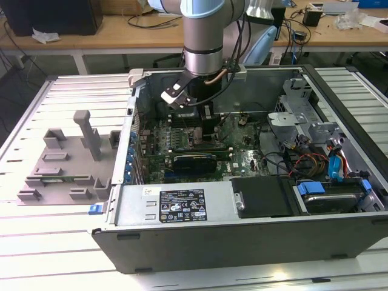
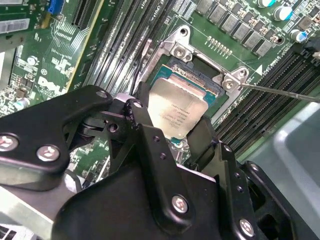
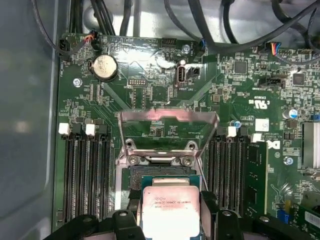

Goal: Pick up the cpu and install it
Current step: 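Place the cpu into insertion slot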

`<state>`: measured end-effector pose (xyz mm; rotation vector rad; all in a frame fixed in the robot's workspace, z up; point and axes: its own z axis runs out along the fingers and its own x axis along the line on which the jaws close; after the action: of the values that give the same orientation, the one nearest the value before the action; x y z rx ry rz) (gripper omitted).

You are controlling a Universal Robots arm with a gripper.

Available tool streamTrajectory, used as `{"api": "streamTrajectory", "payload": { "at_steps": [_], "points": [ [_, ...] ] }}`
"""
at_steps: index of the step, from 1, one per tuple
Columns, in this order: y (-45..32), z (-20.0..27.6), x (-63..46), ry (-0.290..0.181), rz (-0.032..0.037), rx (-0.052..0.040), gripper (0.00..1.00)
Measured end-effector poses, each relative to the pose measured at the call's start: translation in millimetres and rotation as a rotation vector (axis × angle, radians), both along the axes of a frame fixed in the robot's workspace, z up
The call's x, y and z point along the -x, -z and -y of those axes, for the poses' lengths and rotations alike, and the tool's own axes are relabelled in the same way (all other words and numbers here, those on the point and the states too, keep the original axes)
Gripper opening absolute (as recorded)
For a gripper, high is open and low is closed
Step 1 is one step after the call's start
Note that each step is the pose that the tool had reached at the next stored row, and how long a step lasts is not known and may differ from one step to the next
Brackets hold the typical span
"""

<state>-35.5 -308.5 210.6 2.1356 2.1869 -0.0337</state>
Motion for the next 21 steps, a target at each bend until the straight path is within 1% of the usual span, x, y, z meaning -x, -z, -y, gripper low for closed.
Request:
{"api": "streamTrajectory", "payload": {
  "at_steps": [1, 3, 5, 6, 10, 12, 15, 17, 18, 21],
  "points": [
    [2.0, -0.4, 0.2, 0.000, 0.0001, -0.0004, 0.55],
    [3.9, -3.4, 0.2, 0.000, 0.0002, -0.0039, 0.55],
    [7.7, -3.8, 0.2, 0.002, 0.0001, -0.0039, 0.55],
    [8.8, -3.8, 0.3, 0.013, 0.0000, -0.0037, 0.55],
    [9.5, -3.9, 0.2, 0.019, 0.0001, -0.0041, 0.55],
    [11.1, -3.8, 0.3, 0.019, 0.0000, -0.0059, 0.55],
    [11.4, -3.9, 0.2, 0.019, 0.0000, -0.0068, 0.55],
    [11.7, -3.9, 0.2, 0.018, 0.0001, -0.0162, 0.55],
    [12.4, -3.9, 0.2, 0.018, 0.0004, -0.0188, 0.55],
    [12.5, -3.8, 0.3, 0.018, 0.0002, -0.0183, 0.55]
  ]
}}
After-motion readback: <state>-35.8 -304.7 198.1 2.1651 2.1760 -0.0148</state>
